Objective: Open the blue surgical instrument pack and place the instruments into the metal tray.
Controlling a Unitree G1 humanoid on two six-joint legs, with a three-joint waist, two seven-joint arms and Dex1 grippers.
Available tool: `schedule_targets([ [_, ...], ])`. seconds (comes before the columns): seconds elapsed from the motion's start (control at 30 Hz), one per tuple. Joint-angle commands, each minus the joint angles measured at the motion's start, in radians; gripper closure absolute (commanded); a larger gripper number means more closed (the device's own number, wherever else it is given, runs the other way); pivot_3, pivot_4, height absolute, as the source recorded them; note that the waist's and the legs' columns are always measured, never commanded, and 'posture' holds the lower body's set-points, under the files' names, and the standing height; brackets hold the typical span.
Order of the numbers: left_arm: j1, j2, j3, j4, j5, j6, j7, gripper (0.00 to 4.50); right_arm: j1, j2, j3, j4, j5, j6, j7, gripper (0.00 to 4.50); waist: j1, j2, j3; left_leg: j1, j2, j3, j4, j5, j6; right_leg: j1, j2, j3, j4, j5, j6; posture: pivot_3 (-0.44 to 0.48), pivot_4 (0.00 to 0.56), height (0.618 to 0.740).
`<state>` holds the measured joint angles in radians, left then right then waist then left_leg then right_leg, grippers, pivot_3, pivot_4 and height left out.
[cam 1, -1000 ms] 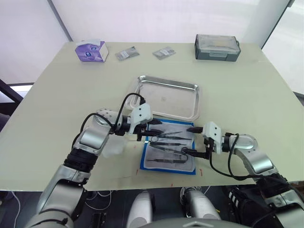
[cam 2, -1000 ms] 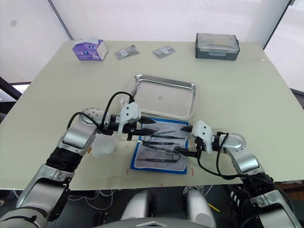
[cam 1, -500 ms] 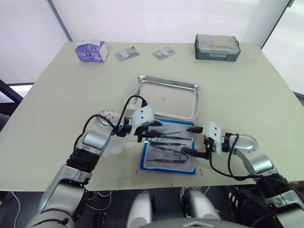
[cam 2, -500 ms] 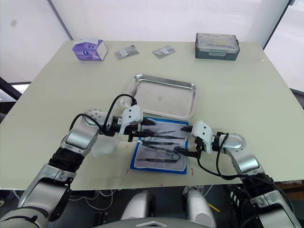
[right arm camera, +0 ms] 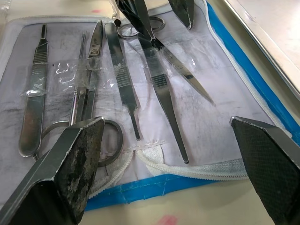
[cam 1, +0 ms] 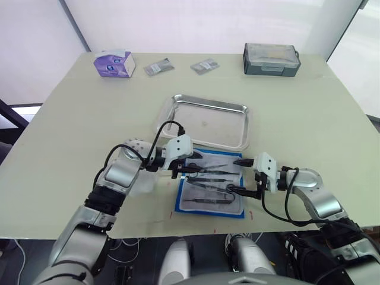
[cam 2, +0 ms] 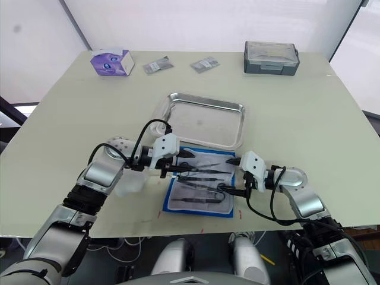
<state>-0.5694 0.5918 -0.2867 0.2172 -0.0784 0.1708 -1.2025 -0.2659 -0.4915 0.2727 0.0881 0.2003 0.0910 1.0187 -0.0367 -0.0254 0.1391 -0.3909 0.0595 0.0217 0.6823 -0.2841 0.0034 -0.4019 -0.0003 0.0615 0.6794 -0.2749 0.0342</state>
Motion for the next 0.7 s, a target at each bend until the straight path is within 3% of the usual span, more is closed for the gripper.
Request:
schedule_targets([
  [0.03,-0.026,-0.011,0.01,0.014,0.003,-0.009,0.011,2.52,0.051,-0.006,0.065,0.067,-0.077,0.052,-0.013,0.0,-0.001,0.0,0.0,0.0,0.0,0.0,0.0,0.0,0.0,0.0,0.0,0.0,0.0,0.0,0.0,0.0,0.15,0.731],
  [0.7,0.006,-0.001,0.016,0.012,0.009,-0.047,-0.004,2.52,0.051,-0.004,0.066,0.068,-0.075,0.055,-0.01,0.0,-0.001,0.0,0.0,0.0,0.0,0.0,0.0,0.0,0.0,0.0,0.0,0.0,0.0,0.0,0.0,0.0,0.15,0.731],
])
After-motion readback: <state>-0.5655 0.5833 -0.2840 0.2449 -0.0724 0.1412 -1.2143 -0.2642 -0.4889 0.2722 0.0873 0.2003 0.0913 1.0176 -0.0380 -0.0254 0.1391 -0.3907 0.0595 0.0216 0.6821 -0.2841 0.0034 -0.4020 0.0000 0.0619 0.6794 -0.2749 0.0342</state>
